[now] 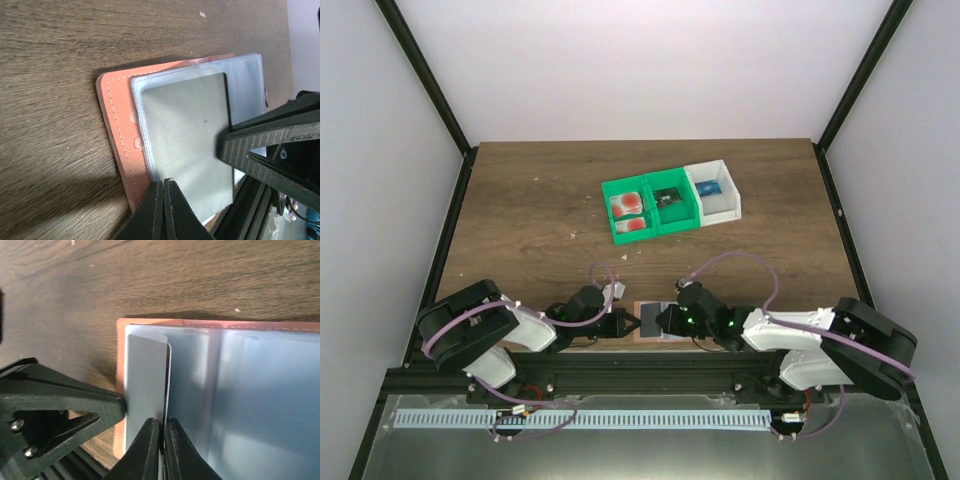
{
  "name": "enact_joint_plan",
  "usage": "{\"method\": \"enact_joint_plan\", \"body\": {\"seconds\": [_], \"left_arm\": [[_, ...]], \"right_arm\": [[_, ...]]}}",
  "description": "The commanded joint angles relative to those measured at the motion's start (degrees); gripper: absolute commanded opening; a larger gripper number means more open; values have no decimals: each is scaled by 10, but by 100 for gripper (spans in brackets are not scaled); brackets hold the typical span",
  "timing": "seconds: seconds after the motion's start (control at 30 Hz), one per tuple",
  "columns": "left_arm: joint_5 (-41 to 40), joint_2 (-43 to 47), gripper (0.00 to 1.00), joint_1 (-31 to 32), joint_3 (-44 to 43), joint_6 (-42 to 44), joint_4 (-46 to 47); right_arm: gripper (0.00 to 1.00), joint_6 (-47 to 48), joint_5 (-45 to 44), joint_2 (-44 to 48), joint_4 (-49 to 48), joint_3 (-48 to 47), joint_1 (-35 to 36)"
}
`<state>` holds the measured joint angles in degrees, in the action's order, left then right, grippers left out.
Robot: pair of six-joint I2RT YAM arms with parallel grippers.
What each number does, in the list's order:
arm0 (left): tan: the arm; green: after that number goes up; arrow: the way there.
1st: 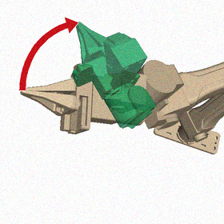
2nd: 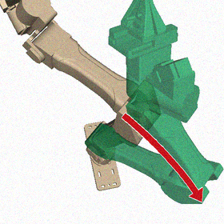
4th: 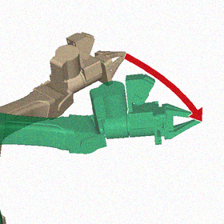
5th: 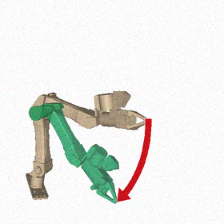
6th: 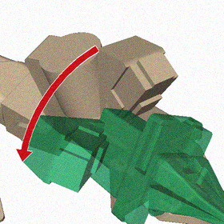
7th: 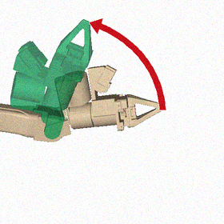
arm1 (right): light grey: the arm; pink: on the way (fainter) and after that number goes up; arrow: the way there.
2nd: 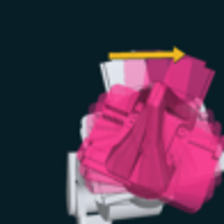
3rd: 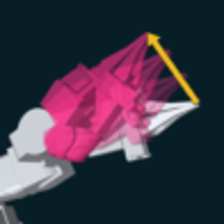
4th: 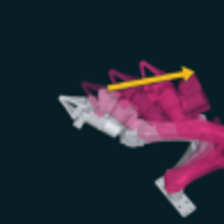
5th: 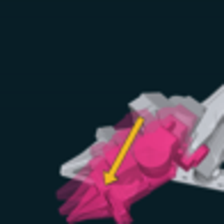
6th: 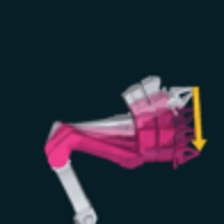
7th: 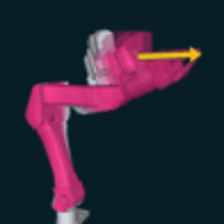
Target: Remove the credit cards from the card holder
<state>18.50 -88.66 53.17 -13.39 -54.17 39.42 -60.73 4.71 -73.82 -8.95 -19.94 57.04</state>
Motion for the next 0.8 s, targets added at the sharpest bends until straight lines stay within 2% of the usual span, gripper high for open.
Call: {"method": "enact_joint_plan", "body": {"seconds": [0.0,0.2,0.3,0.37,0.6,0.67,0.77], "left_arm": [[-14,-18,0,9,12,4,-46],[-15,-26,0,9,9,6,-49],[-21,-21,0,9,11,6,-50],[-23,-19,0,9,14,6,-57],[-22,-21,0,9,-6,26,-97],[-26,-22,0,9,-7,27,-100],[-26,-31,0,9,-11,31,-100]], "right_arm": [[2,-5,-10,31,-22,26,4],[0,0,-13,59,-24,41,4],[6,18,-11,65,-9,36,3],[1,34,-2,71,-21,42,3],[1,29,28,104,-79,89,-11],[8,27,39,99,-83,89,-16],[5,34,46,91,-77,82,-18]]}}
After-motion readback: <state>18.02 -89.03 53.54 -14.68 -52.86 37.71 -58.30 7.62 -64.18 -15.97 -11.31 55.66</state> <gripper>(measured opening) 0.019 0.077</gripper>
